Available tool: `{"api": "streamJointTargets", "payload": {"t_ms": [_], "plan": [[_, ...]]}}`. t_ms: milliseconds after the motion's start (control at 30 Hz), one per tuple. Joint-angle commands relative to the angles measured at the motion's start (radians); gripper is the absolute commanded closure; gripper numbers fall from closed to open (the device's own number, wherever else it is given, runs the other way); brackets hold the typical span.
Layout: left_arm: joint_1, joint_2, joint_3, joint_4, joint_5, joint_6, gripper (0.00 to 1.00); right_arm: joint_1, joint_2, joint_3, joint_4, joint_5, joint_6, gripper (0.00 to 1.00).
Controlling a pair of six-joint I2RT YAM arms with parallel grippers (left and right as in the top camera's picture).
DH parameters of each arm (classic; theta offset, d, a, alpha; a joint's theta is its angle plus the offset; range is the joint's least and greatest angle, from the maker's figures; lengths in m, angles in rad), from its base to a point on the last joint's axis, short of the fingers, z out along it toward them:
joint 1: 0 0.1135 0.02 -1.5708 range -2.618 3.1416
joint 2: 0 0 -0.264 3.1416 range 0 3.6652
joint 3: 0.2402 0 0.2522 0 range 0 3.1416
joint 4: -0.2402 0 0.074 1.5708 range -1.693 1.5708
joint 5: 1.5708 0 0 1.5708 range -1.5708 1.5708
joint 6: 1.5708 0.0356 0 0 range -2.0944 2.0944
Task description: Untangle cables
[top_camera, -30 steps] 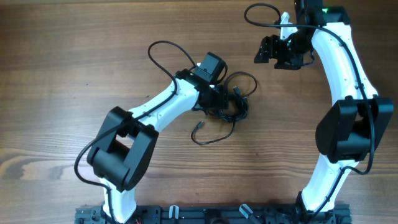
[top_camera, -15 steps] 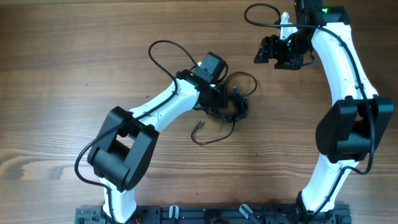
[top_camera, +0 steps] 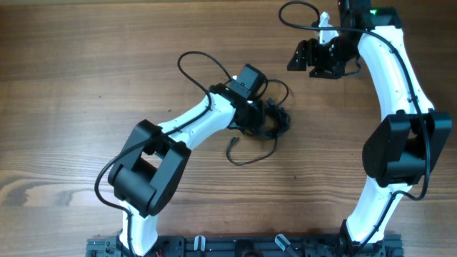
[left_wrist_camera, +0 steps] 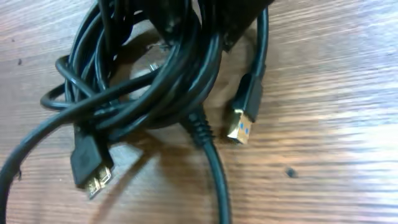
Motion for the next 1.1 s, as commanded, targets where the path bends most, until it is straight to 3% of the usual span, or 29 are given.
{"api": "streamJointTargets", "payload": {"t_ms": [0, 133, 333, 567, 633, 967, 1067], "plan": [[-0.014, 0.003, -0.012, 0.002, 0.016, -0.005, 0.96, 0.000, -0.006, 0.018, -0.013, -0.061, -0.038, 0.26], [0.050, -0.101, 0.000, 0.003, 0.091, -0.005, 0.96, 0.000, -0.022, 0.018, -0.030, -0.184, -0.132, 0.28], [0.182, -0.292, 0.004, 0.003, 0.299, -0.006, 0.96, 0.000, -0.089, 0.018, -0.031, -0.244, -0.149, 0.28], [0.237, -0.327, 0.004, 0.005, 0.401, -0.081, 0.96, 0.000, -0.164, 0.018, -0.029, -0.312, -0.149, 0.30], [0.250, -0.327, 0.004, 0.013, 0.426, -0.080, 0.96, 0.000, -0.167, 0.018, -0.041, -0.354, -0.174, 0.37], [0.255, -0.331, 0.004, 0.052, 0.470, -0.073, 0.96, 0.076, -0.164, 0.017, -0.050, -0.204, -0.161, 0.41], [0.256, -0.341, 0.004, 0.050, 0.470, -0.072, 0.96, 0.127, -0.149, 0.017, -0.024, -0.064, -0.060, 0.53]]}}
